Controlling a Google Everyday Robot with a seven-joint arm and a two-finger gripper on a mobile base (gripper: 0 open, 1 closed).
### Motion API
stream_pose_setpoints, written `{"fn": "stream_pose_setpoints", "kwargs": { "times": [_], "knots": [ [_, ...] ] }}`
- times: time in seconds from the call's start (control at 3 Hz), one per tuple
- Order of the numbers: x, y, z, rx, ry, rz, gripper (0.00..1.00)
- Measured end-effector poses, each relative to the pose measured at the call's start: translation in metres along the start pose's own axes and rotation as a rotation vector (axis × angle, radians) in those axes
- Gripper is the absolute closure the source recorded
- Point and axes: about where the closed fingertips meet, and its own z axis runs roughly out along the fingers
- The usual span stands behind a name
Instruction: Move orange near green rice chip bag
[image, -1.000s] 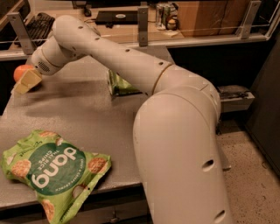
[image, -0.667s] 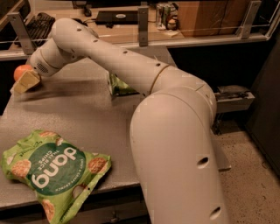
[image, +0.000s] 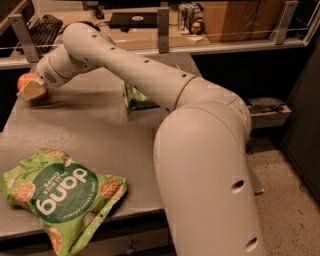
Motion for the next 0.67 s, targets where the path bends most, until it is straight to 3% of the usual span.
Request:
{"fn": "stream_pose_setpoints", "kwargs": {
  "times": [0.33, 0.67],
  "knots": [
    [-0.010, 0.001, -0.026, 0.020, -0.039, -0.029, 0.95],
    [-0.024, 0.019, -0.057, -0.001, -0.084, -0.096, 1.00]
  ]
}}
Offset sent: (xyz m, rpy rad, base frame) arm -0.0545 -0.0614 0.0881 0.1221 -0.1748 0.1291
